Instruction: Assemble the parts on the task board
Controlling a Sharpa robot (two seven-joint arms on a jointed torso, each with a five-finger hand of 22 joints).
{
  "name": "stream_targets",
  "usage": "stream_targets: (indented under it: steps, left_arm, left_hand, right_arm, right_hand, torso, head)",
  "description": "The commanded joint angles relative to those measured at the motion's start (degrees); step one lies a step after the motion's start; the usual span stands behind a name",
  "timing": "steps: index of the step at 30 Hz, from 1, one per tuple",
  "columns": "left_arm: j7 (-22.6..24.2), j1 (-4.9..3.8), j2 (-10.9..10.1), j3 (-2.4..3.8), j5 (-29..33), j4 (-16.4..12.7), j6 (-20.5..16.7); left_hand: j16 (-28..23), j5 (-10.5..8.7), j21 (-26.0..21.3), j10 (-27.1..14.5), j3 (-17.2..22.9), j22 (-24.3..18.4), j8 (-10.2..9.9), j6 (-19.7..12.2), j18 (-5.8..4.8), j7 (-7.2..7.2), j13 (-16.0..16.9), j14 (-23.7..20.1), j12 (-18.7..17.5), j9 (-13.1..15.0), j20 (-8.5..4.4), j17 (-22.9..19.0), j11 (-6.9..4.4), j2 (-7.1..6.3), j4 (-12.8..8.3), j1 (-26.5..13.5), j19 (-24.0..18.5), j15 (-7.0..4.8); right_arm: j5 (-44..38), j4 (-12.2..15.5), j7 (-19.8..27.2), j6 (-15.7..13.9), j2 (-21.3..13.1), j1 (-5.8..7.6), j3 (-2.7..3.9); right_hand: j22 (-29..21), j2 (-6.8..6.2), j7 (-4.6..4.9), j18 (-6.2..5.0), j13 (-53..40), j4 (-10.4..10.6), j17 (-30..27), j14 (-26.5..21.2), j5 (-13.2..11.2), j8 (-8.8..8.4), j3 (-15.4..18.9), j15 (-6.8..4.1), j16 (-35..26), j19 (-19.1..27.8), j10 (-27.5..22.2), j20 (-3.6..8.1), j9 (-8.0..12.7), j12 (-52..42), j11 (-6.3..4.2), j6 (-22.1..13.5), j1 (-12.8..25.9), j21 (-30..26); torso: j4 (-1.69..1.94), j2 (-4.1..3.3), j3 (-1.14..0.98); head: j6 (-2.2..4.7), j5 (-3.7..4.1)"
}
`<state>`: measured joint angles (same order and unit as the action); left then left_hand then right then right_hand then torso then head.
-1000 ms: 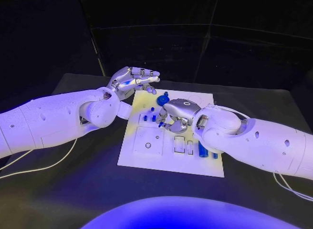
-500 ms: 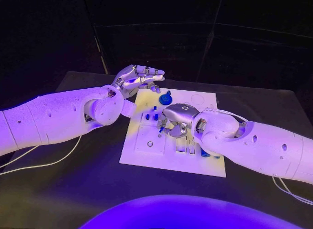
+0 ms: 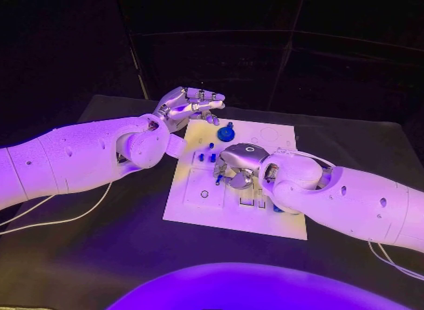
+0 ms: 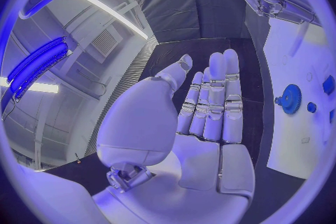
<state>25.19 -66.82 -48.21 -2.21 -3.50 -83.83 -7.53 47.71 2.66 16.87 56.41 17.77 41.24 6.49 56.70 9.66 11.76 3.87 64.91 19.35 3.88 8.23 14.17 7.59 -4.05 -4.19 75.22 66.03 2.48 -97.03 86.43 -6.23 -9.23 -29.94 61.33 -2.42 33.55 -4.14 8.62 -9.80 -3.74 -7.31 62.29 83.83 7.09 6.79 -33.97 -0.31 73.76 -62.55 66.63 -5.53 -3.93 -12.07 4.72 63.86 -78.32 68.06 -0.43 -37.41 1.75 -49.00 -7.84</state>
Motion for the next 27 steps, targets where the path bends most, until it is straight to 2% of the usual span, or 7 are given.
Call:
stream_targets:
  steps: [1, 14, 27]
  left_arm:
    - [0.24, -0.09, 0.06, 0.03, 0.17, -0.09, 0.83]
    - [0.17, -0.09, 0.09, 0.03, 0.17, -0.08, 0.95]
    - [0.11, -0.09, 0.19, 0.03, 0.17, -0.03, 1.03]
  left_hand:
    - [-0.2, 0.15, -0.33, -0.43, -0.31, -0.04, 0.29, -0.42, 0.65, -0.04, -0.01, 0.24, -0.04, -0.05, -0.04, -0.01, 0.03, 0.36, 0.08, -0.15, 0.27, 0.19]
    - [-0.24, 0.16, -0.39, -0.45, -0.39, -0.1, 0.31, -0.44, 0.65, -0.03, 0.0, 0.25, -0.02, -0.05, -0.03, 0.0, 0.04, 0.36, 0.11, -0.2, 0.29, 0.2]
    - [-0.24, 0.16, -0.39, -0.45, -0.39, -0.1, 0.31, -0.44, 0.65, -0.03, 0.0, 0.25, -0.02, -0.05, -0.03, 0.0, 0.04, 0.36, 0.11, -0.2, 0.29, 0.2]
  right_arm:
    - [-0.61, -0.21, 0.05, 0.79, 0.16, -0.08, -0.01]
    - [-0.62, -0.48, -0.08, 1.4, 0.53, -0.47, -0.02]
    - [-1.94, -0.63, -1.53, 2.87, 0.93, -0.53, -0.21]
  right_hand:
    - [-0.05, 0.04, 0.19, -0.01, -0.08, -0.12, 0.03, 1.73, 0.19, -0.32, 0.33, -0.02, 0.22, 0.44, -0.1, -0.05, -0.05, 0.25, -0.07, 0.0, 0.34, 0.06]
    - [-0.06, 0.08, 0.22, -0.01, -0.08, -0.1, 0.05, 1.72, 0.21, -0.36, 0.38, 0.0, 0.24, 0.48, -0.17, -0.07, -0.04, 0.33, -0.04, -0.04, 0.39, 0.06]
    - [-0.29, 0.08, 0.28, -0.04, -0.08, -0.03, -0.13, 1.65, 0.11, -0.49, 0.72, 0.08, 0.17, 0.69, -0.34, -0.14, -0.04, 0.53, 0.04, -0.18, 0.67, -0.06]
  torso:
    - [0.03, -0.01, 0.0]
    - [-0.02, -0.02, -0.02]
    - [-0.02, -0.04, -0.01]
  head:
    - [0.05, -0.09]
    - [-0.32, -0.41]
    - [-0.45, -0.4]
